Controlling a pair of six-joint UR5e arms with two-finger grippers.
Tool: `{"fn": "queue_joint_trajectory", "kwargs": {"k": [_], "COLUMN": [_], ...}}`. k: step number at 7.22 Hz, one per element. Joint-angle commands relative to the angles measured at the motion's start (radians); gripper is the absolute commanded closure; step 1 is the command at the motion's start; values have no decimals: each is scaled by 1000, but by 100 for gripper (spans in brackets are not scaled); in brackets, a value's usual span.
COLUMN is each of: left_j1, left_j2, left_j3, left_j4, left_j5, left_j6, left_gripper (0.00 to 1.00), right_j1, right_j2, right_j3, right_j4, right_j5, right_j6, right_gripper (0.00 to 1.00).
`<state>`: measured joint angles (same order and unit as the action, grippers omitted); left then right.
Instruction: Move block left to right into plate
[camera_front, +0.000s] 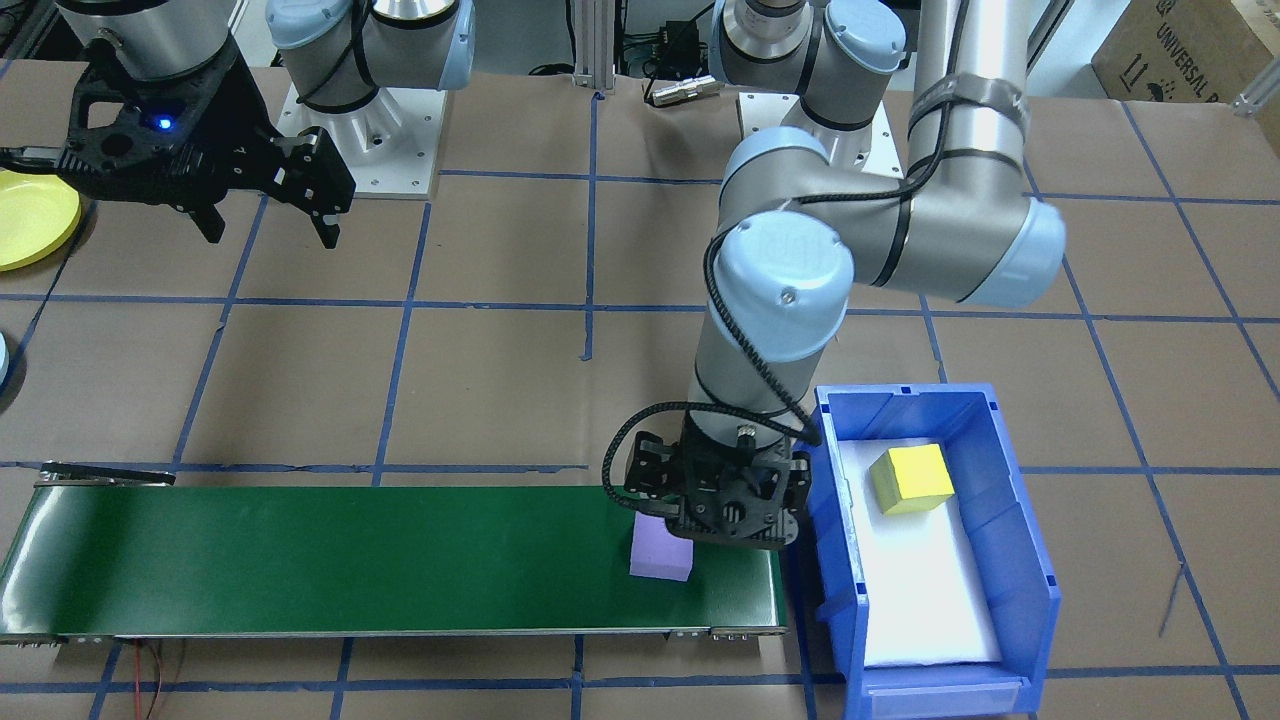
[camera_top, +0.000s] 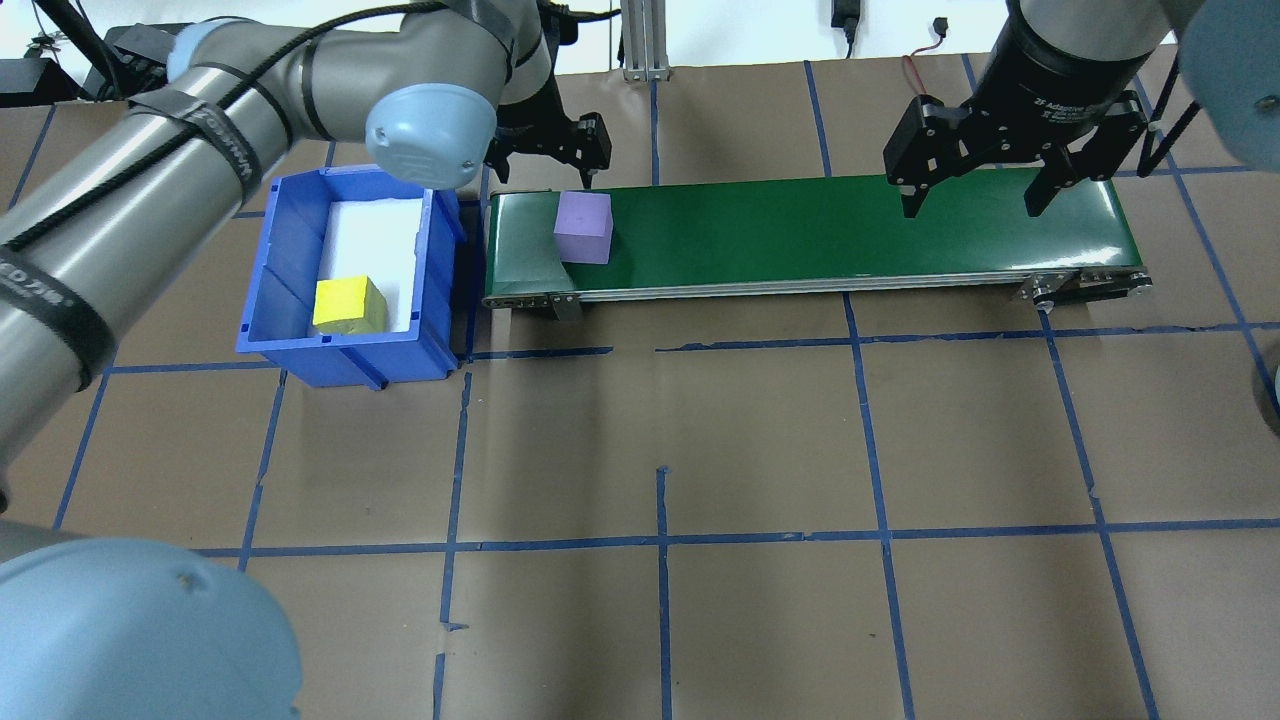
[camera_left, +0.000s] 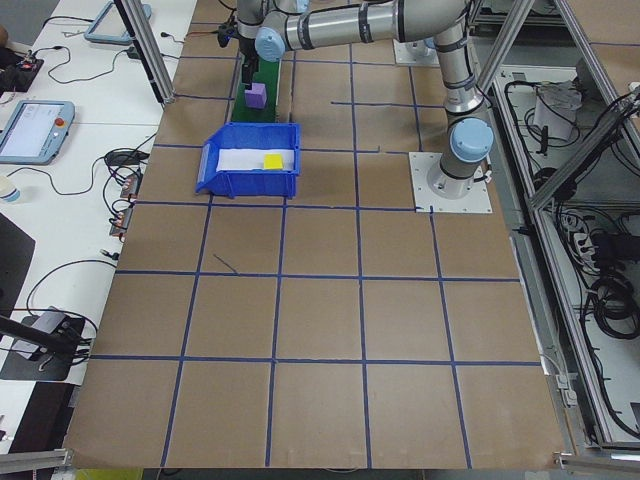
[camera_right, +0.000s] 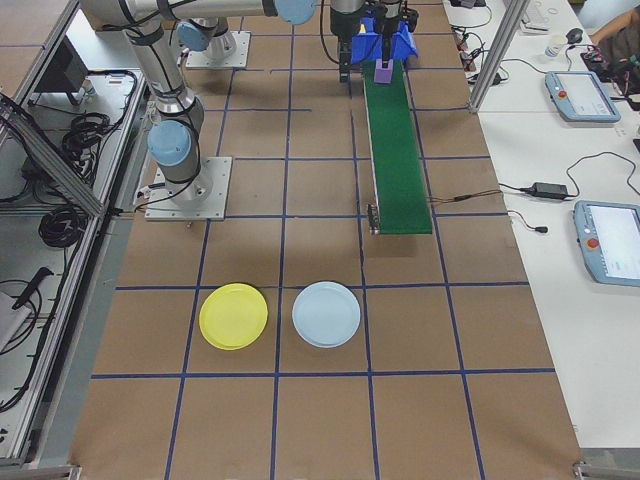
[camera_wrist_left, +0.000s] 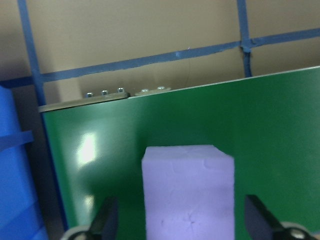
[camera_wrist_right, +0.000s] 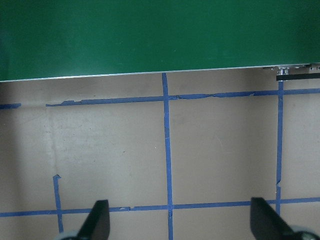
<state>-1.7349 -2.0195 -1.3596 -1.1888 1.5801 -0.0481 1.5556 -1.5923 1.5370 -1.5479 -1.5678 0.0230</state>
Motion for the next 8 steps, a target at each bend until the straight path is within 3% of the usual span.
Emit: {"fn": "queue_joint_trajectory", "kwargs": {"k": [1, 3, 6, 8], "left_j1": [169, 285, 328, 328], "left_j2": [94, 108, 67, 29], "left_j3": [-34, -149, -223, -280], "left_j4": [-144, -141, -51, 30], "left_j5": [-11, 3, 20, 119], "left_j6": [147, 229, 282, 310], "left_gripper": [0, 0, 2, 2], "right_j1": [1, 1, 1, 0], "right_j2": [0, 0, 0, 0], "right_j3": [0, 0, 0, 0], "right_j4": [0, -1, -1, -1], "right_j5": [0, 0, 2, 2], "right_j6": [0, 1, 1, 2], "right_gripper": [0, 0, 0, 0]}}
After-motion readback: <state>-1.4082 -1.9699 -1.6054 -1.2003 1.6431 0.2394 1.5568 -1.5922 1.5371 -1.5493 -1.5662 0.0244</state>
